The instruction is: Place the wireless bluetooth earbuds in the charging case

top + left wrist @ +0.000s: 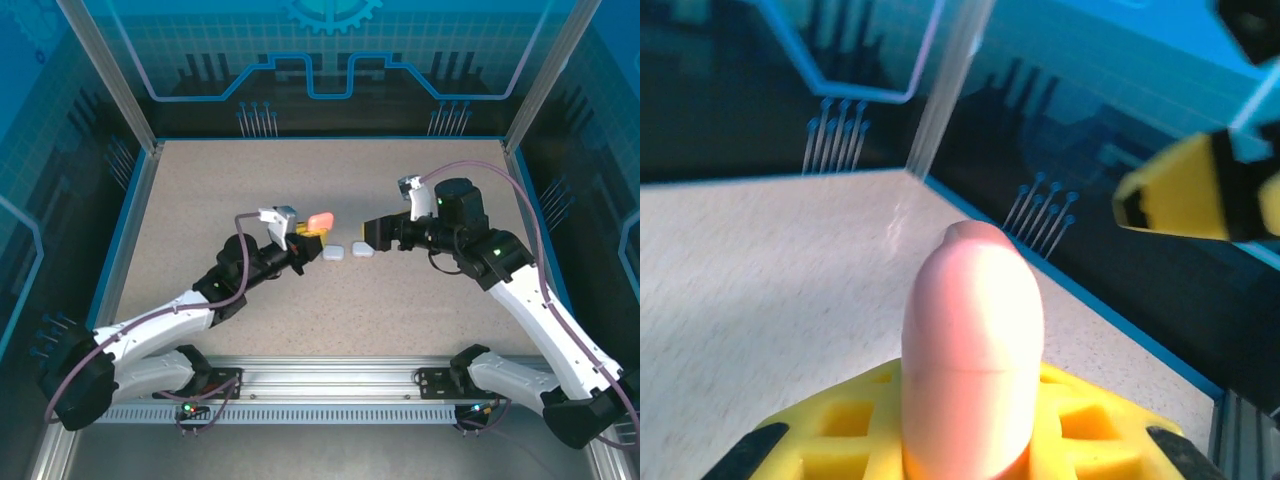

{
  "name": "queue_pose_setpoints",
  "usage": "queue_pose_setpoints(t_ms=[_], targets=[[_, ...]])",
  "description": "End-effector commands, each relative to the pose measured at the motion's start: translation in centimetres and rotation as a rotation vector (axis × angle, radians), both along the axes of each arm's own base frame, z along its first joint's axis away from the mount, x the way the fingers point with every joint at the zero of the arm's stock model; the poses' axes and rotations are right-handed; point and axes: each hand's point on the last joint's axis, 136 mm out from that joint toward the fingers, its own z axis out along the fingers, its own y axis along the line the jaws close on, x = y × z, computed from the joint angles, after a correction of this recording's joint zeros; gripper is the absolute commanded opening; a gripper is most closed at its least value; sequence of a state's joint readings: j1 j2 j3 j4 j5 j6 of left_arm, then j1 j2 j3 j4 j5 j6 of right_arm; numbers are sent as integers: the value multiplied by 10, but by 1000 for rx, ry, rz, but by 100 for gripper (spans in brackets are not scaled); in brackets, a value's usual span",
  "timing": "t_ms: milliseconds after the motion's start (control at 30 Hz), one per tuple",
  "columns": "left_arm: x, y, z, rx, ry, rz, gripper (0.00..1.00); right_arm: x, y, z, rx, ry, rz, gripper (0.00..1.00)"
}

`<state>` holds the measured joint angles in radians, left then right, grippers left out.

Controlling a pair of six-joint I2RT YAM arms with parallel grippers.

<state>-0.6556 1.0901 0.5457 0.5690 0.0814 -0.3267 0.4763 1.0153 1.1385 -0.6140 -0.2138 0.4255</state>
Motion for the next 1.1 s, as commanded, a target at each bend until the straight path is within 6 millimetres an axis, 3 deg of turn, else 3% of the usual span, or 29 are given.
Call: queue_pose_setpoints(t_ms=[0,167,367,567,933,1067], targets=[[8,28,-54,-80,310,62,0,3,-34,-33,-105,63,-144,88],[11,49,-115,-128,591,65,0,5,-43,-55,-113,106,-177,88],[15,48,-162,-125,797,68,0,7,-48,-66,-119,131,-184,88],[32,39,-190,-153,908,84,0,7,-50,-73,-128,148,-183,88],[51,30,-214,-150,967,102,0,7,-57,-83,-139,169,-189,88],[55,27,-220,-146,981,101,12,8,-58,-85,-141,176,-193,88]])
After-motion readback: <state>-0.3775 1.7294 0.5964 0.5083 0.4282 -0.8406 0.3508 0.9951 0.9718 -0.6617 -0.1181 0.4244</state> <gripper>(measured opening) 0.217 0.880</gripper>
